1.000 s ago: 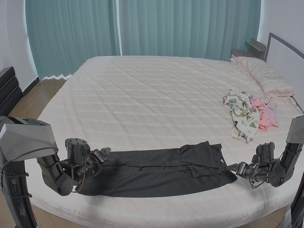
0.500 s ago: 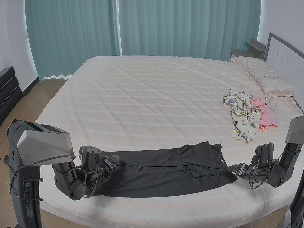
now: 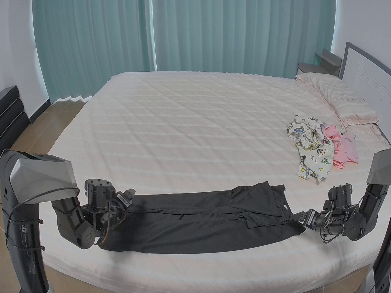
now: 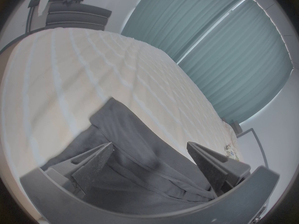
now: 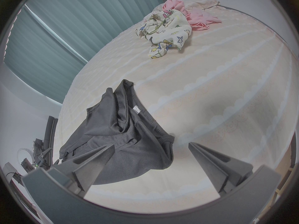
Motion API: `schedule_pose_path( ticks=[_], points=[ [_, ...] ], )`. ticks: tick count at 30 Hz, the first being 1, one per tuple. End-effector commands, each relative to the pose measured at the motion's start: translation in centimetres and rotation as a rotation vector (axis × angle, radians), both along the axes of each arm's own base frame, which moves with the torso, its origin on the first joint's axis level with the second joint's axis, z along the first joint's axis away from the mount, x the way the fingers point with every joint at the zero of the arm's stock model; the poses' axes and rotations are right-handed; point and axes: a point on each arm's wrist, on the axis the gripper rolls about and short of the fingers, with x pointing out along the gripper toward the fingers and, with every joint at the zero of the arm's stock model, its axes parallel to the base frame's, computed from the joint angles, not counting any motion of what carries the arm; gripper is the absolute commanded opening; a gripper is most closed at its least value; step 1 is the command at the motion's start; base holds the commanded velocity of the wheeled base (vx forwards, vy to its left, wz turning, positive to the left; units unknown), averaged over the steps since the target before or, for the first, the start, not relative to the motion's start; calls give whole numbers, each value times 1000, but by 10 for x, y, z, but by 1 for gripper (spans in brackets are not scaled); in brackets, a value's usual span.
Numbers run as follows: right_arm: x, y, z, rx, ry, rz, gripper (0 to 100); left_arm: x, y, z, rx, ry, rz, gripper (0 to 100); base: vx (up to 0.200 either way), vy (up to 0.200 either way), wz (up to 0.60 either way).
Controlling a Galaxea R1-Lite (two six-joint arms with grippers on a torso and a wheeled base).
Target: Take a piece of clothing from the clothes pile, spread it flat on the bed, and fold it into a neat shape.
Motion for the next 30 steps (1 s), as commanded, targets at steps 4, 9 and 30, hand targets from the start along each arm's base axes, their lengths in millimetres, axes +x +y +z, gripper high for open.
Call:
schedule_pose_path(
  ticks=[4, 9, 30],
  points=[
    [0, 0, -1, 1, 3, 0, 100, -8, 38, 0, 24, 34, 67, 100, 0, 0, 0],
    [0, 0, 0, 1, 1, 0, 100, -6, 44, -13, 30, 70, 80, 100, 0, 0, 0],
    [0, 0, -3, -2, 11, 0, 100, 4, 54, -32, 88, 74, 79, 0, 0, 0, 0]
  ],
)
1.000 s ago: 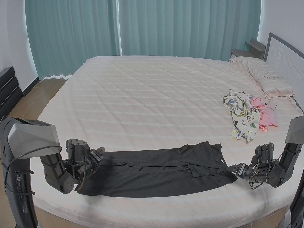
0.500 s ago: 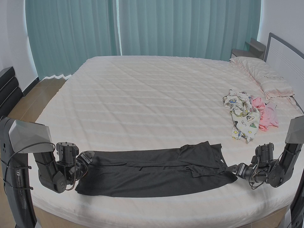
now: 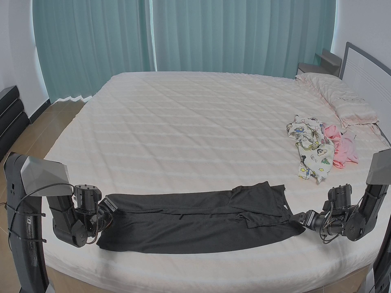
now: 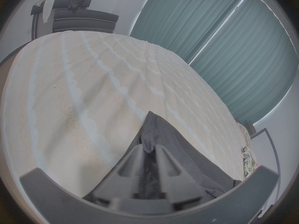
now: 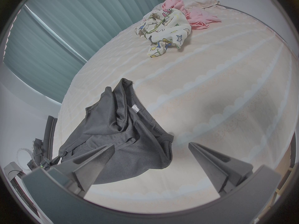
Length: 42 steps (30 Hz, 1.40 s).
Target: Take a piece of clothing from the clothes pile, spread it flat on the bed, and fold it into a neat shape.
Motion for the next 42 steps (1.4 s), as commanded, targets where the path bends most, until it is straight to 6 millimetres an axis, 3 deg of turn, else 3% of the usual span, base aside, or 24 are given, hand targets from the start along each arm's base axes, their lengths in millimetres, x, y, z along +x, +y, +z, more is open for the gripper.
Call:
schedule_pose_path(
  ticks=[1, 17, 22, 26, 33, 38, 42],
  points=[
    [0, 0, -1, 0, 3, 1, 100, -5, 1, 2, 9, 11, 0, 0, 0, 0, 0],
    [4, 2, 12, 19, -83, -5, 100, -16, 11, 22, 26, -13, 14, 0, 0, 0, 0],
    [9, 14, 15, 61, -115, -8, 100, -16, 11, 25, 22, -24, 15, 0, 0, 0, 0],
    [22, 35, 18, 168, -134, -32, 100, -16, 10, 25, 18, -24, 9, 0, 0, 0, 0],
    [45, 50, 0, 211, -113, -72, 100, -16, 10, 25, 10, -24, 3, 0, 0, 0, 0],
    [53, 56, -17, 175, -99, -81, 100, -16, 10, 25, 11, -22, 4, 0, 0, 0, 0],
    [55, 59, -17, 162, -108, -80, 100, -16, 10, 25, 11, -22, 4, 0, 0, 0, 0]
  ],
)
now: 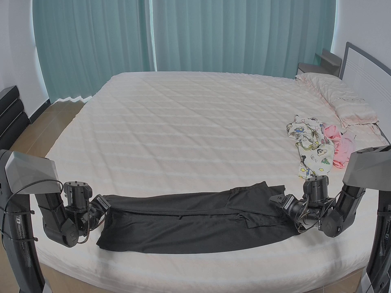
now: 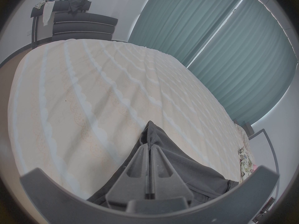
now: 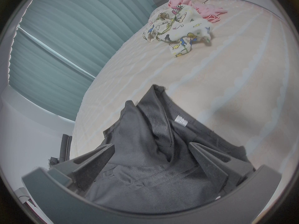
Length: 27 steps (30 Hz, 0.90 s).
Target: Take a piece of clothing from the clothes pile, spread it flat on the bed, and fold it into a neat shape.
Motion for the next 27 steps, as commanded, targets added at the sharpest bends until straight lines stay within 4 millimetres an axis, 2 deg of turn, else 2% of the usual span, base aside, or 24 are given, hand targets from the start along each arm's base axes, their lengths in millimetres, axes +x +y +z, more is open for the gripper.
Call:
schedule_pose_path(
  ticks=[1, 13, 16, 21, 22, 24, 27],
  points=[
    [4, 6, -12, -9, 18, 13, 100, 0, 0, 0, 0, -1, 1, 0, 0, 0, 0],
    [19, 11, -18, -7, -42, 13, 100, 0, 0, 1, 0, -3, 1, 0, 0, 0, 0],
    [14, 8, -15, -40, -54, 16, 100, 0, 0, 1, -2, -3, 2, 0, 0, 0, 0],
    [-3, 3, -5, -76, -47, 38, 100, 0, 0, 0, -1, 0, 2, 0, 0, 0, 0],
    [-7, 0, 5, -68, -64, 38, 100, 0, 0, 0, -1, 0, 2, 0, 0, 0, 0],
    [-6, -1, 14, -56, -91, 35, 100, -1, 0, 0, -1, 2, 2, 0, 0, 0, 0],
    [0, -2, 14, -48, -103, 33, 100, -1, 0, 0, -1, 3, 2, 0, 0, 0, 0]
  ],
)
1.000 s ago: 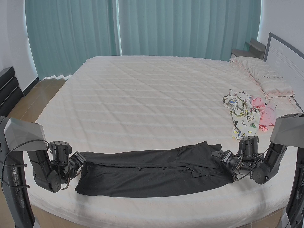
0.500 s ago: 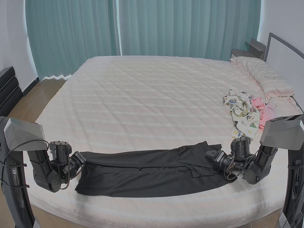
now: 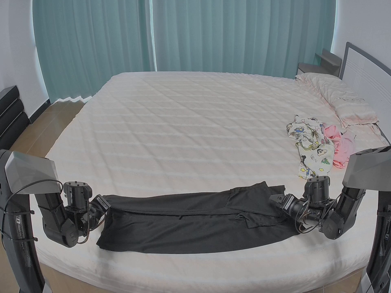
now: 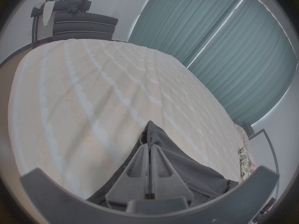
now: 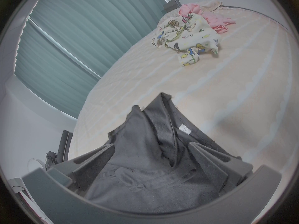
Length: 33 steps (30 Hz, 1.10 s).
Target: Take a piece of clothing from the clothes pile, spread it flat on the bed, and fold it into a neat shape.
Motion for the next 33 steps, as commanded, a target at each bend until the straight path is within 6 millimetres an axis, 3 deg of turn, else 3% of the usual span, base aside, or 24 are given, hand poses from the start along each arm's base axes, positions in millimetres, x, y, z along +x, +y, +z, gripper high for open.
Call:
schedule_pose_path(
  ticks=[1, 5, 11, 15, 20, 33],
  points=[
    [5, -2, 12, 20, -41, 6, 100, -1, 0, 0, 0, 2, 1, 0, 0, 0, 0],
    [13, 3, -13, 9, 0, 21, 100, -1, 0, 0, 0, 2, 1, 0, 0, 0, 0],
    [20, 4, -31, -25, 6, 48, 100, -1, 0, 0, 0, 2, 1, 0, 0, 0, 0],
    [24, 2, -26, -18, -38, 37, 100, -1, 0, 0, 0, 2, 1, 0, 0, 0, 0],
    [27, -2, 3, -21, -114, 57, 100, -3, 0, -1, 1, 10, 1, 0, 0, 0, 0],
    [31, 21, -14, -81, -100, 262, 100, -3, 0, -3, 0, 18, 0, 0, 0, 0, 0]
  ],
)
